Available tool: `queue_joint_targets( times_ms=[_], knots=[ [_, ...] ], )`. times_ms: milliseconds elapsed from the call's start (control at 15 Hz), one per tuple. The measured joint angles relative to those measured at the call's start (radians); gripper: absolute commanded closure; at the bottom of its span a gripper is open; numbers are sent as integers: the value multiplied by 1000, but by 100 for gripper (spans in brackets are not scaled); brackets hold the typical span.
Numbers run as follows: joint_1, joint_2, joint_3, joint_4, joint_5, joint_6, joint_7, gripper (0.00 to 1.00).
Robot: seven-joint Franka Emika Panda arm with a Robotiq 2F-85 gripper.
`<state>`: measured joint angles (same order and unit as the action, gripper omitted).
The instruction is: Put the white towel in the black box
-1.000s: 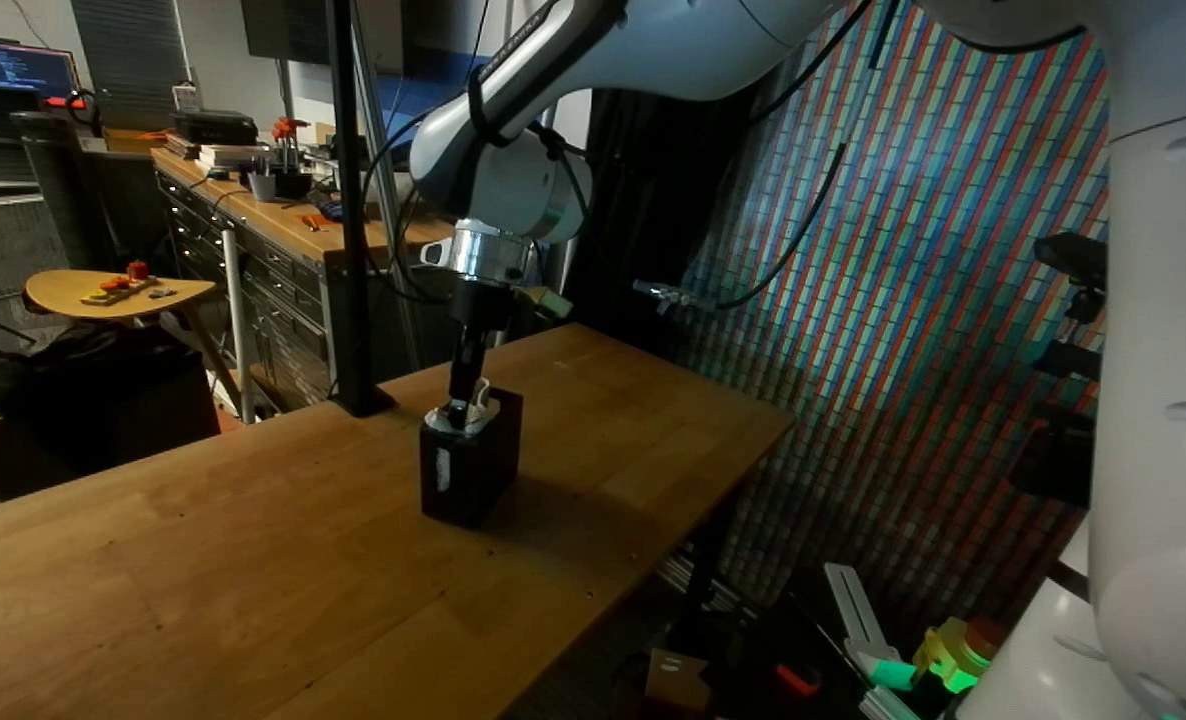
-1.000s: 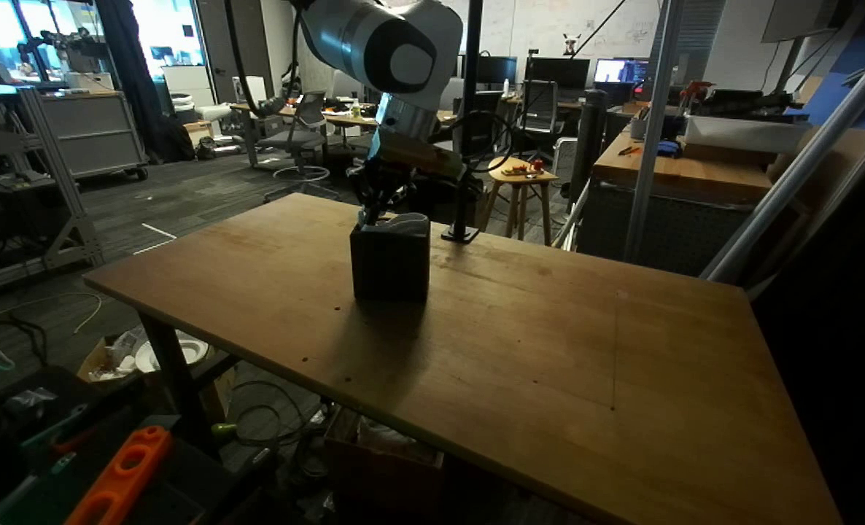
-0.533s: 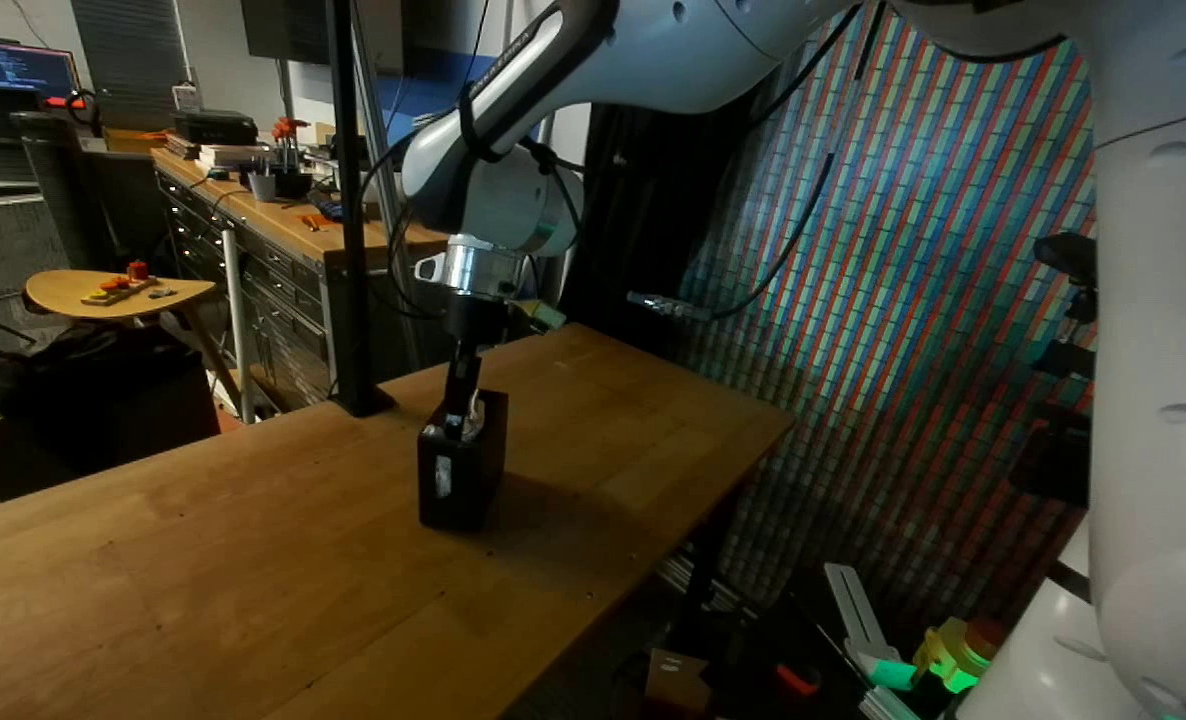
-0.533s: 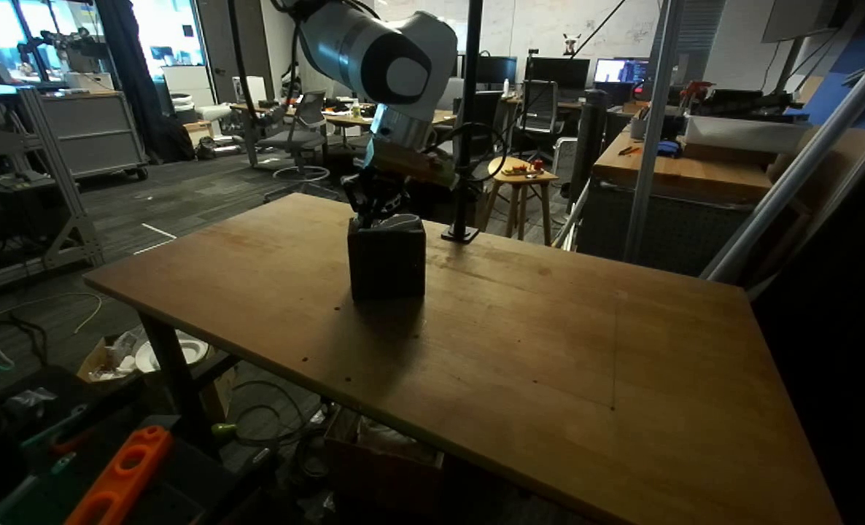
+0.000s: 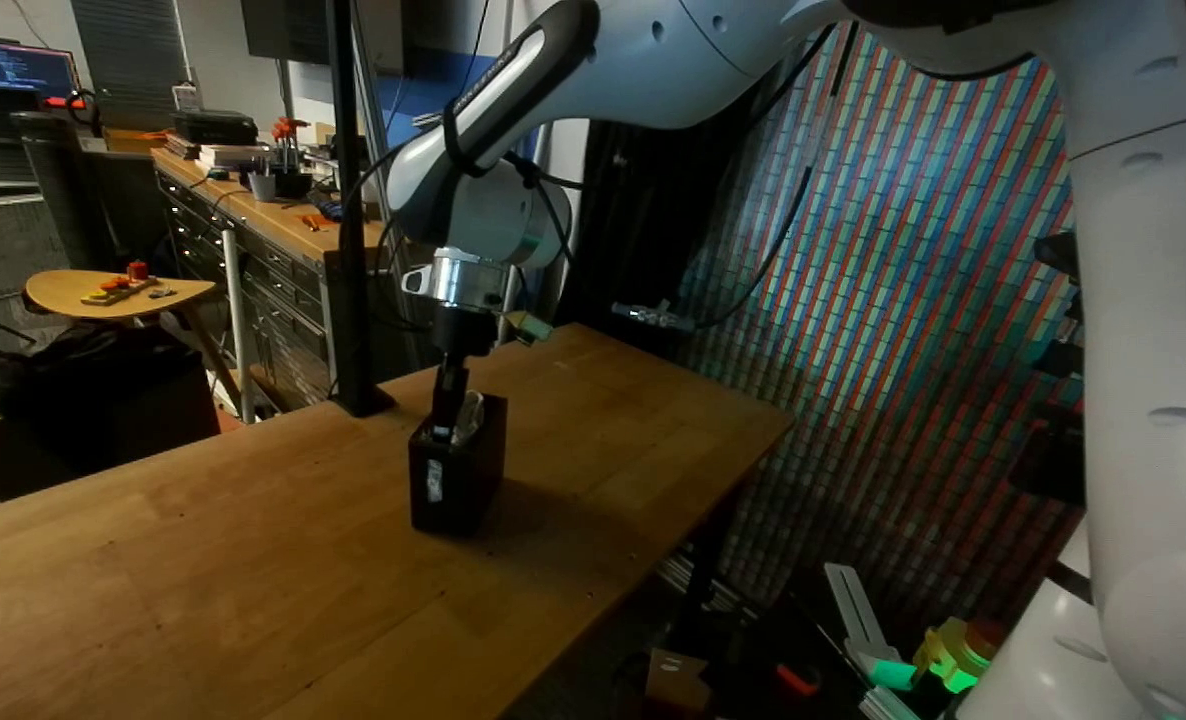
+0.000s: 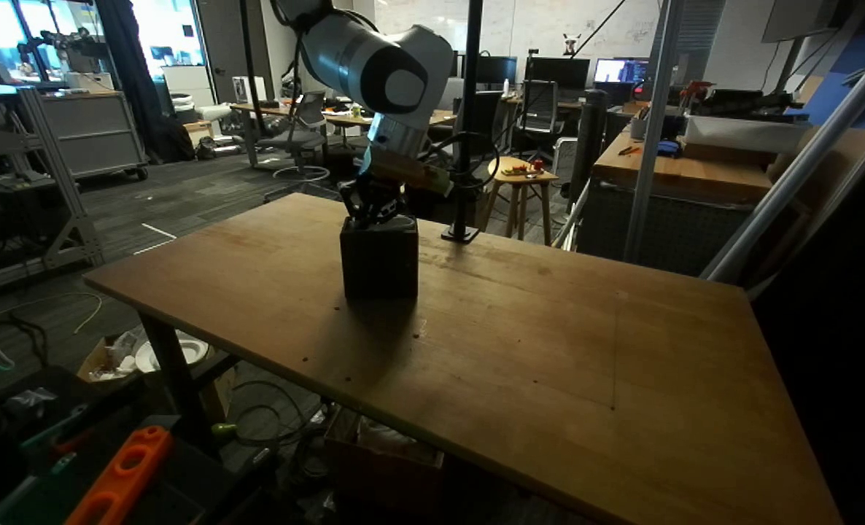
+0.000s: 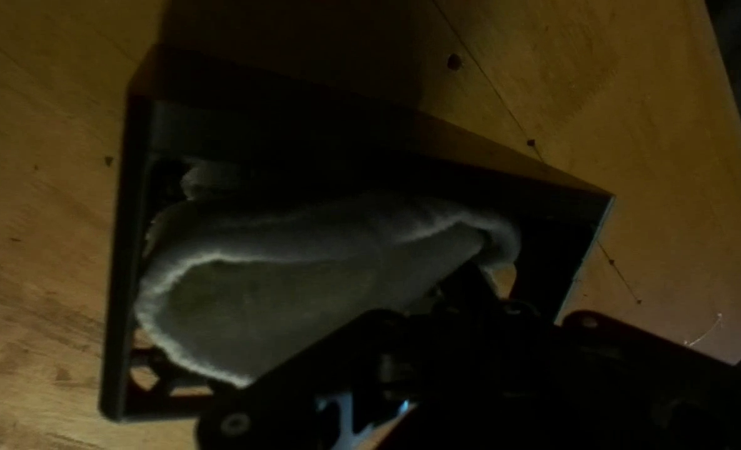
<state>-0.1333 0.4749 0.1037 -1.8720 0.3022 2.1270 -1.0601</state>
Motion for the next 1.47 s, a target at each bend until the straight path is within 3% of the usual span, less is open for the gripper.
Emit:
queue_joint_targets(
  times_ms=[667, 800, 1267, 1400, 1467],
  knots=[
    [-3, 9, -10, 31, -10, -3, 11, 97],
    [-4, -1, -21, 46, -29, -3, 22, 71],
    [-3, -39, -41, 88, -130, -23, 90, 19],
    [-2, -45, -41, 89, -143, -24, 105, 58],
    [-1, -47, -41, 89, -146, -25, 114, 58]
  ],
)
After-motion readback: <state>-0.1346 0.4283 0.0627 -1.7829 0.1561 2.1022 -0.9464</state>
